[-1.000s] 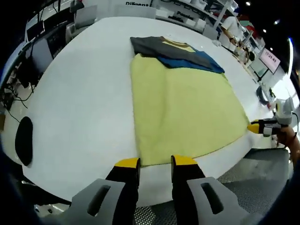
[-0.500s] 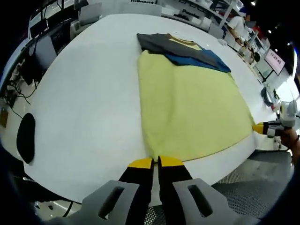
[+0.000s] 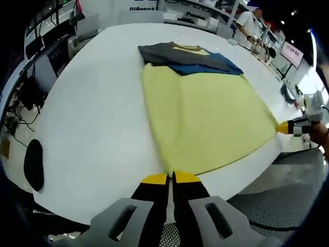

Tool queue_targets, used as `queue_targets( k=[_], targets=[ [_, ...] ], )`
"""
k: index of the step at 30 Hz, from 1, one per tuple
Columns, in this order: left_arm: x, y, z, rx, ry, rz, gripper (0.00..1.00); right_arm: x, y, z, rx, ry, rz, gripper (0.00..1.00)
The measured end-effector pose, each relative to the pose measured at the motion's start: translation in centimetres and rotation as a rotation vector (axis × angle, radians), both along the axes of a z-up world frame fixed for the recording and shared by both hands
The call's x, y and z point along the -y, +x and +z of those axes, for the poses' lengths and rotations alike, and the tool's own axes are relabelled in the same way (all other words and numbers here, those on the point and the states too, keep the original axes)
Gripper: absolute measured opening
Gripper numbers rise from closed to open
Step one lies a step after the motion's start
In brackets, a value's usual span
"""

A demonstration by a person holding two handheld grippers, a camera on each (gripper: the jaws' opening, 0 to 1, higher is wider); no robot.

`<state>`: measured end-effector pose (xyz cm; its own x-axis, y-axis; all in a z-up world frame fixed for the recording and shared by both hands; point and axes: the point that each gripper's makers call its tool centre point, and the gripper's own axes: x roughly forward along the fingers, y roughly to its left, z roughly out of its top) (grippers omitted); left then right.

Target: Fold the garment on the visible template until the final outline fits inside the template.

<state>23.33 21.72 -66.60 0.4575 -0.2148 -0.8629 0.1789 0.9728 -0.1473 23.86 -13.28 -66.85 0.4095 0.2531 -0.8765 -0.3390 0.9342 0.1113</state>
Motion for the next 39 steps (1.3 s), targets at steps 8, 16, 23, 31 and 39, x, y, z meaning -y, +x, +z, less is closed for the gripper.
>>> queue_targets(
  k=[8, 16, 23, 31, 39],
  targets=[
    [0.2, -1.0, 0.2, -0.04, 0.025, -0.038, 0.02, 0.0, -1.2, 0.5, -0.046, -0.001, 0.035, 0.0],
    [0.1, -2.1, 0.1, -0.078, 0.043, -0.06, 0.02, 0.0, -2.2, 0.4, -0.081, -0.015, 0.059, 0.0],
    [0.0, -2.8, 0.0, -0.107, 0.059, -0.074, 0.02, -0.1, -3.1, 0.4, -0.111, -0.013, 0.085, 0.0],
    [0.1, -3.7, -0.1, -0.136, 0.091, -0.109, 0.02, -0.2, -4.0, 0.7, -0.135, -0.015, 0.108, 0.0],
    [0.0, -4.5, 0.4, -0.17, 0.085, -0.099, 0.02, -0.4, -4.9, 1.2, -0.164, -0.004, 0.131, 0.0]
  ],
)
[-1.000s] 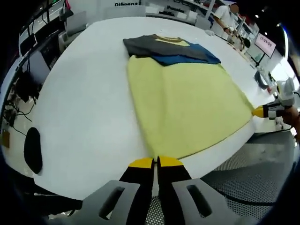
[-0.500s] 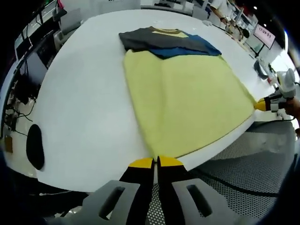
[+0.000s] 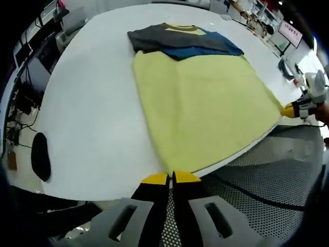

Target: Fold the garment on the visible template until the final outline fits inside the template.

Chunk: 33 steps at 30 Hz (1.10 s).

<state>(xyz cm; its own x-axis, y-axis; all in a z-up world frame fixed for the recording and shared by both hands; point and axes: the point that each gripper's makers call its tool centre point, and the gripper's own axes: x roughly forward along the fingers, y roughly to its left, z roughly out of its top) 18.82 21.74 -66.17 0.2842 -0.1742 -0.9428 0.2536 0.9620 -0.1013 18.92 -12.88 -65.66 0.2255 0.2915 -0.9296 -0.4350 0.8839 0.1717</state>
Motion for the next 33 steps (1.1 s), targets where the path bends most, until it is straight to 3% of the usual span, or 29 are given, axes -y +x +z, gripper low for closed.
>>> queue_targets(
  k=[9, 15, 33],
  targets=[
    [0.0, -0.9, -0.1, -0.039, 0.018, -0.026, 0.02, 0.0, -0.8, 0.0, -0.031, -0.008, 0.027, 0.0],
    [-0.1, 0.0, 1.2, -0.025, -0.002, -0.006, 0.02, -0.1, 0.1, 1.2, -0.002, 0.013, 0.002, 0.0],
    [0.1, 7.8, 7.5, 0.193, -0.047, 0.065, 0.02, -0.1, 6.8, 6.7, 0.176, 0.059, -0.032, 0.0]
  ],
)
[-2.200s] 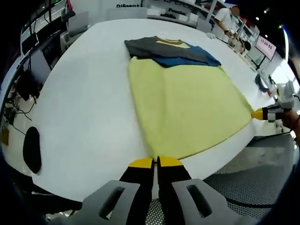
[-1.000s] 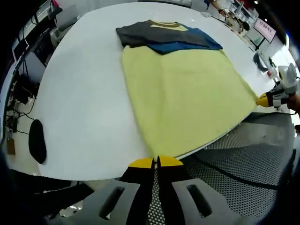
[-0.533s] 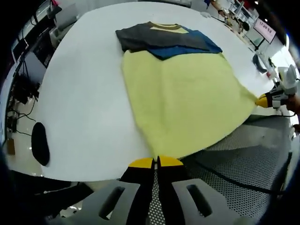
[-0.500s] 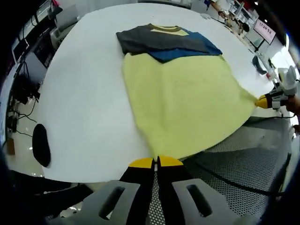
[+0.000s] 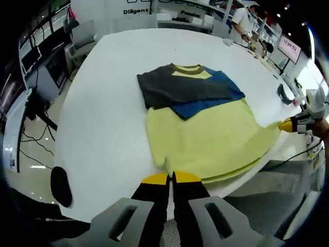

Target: Fold the garment on the visible template until the final outline fits inside the template.

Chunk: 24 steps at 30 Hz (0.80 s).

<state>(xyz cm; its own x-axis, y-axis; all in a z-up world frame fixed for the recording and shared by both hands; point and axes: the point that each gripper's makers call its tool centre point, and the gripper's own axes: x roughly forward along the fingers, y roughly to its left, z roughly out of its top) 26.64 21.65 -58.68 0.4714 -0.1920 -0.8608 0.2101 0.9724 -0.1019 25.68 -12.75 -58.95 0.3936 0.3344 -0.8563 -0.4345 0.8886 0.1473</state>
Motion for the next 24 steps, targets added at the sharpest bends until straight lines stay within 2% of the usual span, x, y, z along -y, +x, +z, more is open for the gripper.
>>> queue_targets(
  k=[2, 7, 10, 14, 18, 19, 24],
  targets=[
    [0.0, 1.1, 0.8, 0.022, -0.008, 0.015, 0.02, 0.1, 0.8, 0.5, 0.015, 0.007, -0.011, 0.0],
    [0.2, 3.6, 2.3, 0.073, -0.027, 0.043, 0.02, 0.3, 4.3, 2.7, 0.113, 0.044, -0.082, 0.0],
    [0.3, 5.0, 3.4, 0.112, -0.027, 0.044, 0.02, 0.2, 5.9, 3.9, 0.156, 0.059, -0.095, 0.0],
    [0.2, 7.3, 5.0, 0.158, -0.029, 0.05, 0.02, 0.1, 7.8, 4.9, 0.185, 0.082, -0.104, 0.0],
    [0.3, 9.2, 5.9, 0.19, -0.038, 0.06, 0.02, 0.0, 9.8, 5.4, 0.215, 0.066, -0.112, 0.0],
    [0.5, 10.3, 6.3, 0.206, -0.045, 0.07, 0.02, 0.0, 10.3, 5.5, 0.22, 0.067, -0.117, 0.0],
    [0.6, 13.1, 6.9, 0.237, -0.059, 0.102, 0.02, 0.3, 13.4, 6.2, 0.261, 0.058, -0.154, 0.0]
  ],
)
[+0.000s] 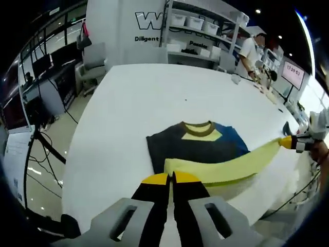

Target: Fold the garment on the visible template until the final outline fits inside the template.

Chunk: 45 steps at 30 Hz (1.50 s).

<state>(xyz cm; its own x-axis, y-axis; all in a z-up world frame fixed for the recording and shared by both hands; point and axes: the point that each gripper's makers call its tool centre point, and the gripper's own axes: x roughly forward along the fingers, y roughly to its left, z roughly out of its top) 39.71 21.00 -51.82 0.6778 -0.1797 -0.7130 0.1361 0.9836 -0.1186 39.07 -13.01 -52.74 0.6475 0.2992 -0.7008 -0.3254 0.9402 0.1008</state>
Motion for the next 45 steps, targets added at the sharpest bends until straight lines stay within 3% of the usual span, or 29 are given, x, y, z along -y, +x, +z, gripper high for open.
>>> queue_targets(
  k=[6, 11, 18, 22, 23, 30, 38, 45],
  targets=[
    [-0.2, 3.1, 0.4, 0.027, -0.028, 0.041, 0.02, 0.1, 3.8, 0.7, 0.044, -0.015, -0.019, 0.0],
    [-1.2, 6.7, -0.6, 0.031, -0.044, 0.092, 0.02, 0.0, 7.1, 0.5, 0.058, -0.022, -0.032, 0.0],
    [-1.2, 10.4, -2.4, 0.003, -0.074, 0.12, 0.02, -0.1, 10.1, -1.5, 0.021, -0.041, -0.056, 0.0],
    [-1.1, 12.6, -4.7, -0.054, -0.088, 0.14, 0.02, 0.4, 12.3, -3.2, -0.005, -0.061, -0.097, 0.0],
    [-1.2, 13.5, -5.2, -0.043, -0.09, 0.147, 0.02, 0.4, 12.8, -3.7, -0.019, -0.061, -0.11, 0.0],
    [-1.6, 15.8, -9.6, -0.126, -0.104, 0.204, 0.02, 0.2, 14.9, -7.0, -0.093, -0.066, -0.15, 0.0],
    [-1.3, 17.5, -12.0, -0.162, -0.111, 0.226, 0.02, 0.2, 16.9, -10.0, -0.147, -0.058, -0.161, 0.0],
    [-1.4, 18.4, -12.8, -0.161, -0.159, 0.296, 0.02, 1.1, 18.7, -11.7, -0.182, 0.002, -0.207, 0.0]
  ],
)
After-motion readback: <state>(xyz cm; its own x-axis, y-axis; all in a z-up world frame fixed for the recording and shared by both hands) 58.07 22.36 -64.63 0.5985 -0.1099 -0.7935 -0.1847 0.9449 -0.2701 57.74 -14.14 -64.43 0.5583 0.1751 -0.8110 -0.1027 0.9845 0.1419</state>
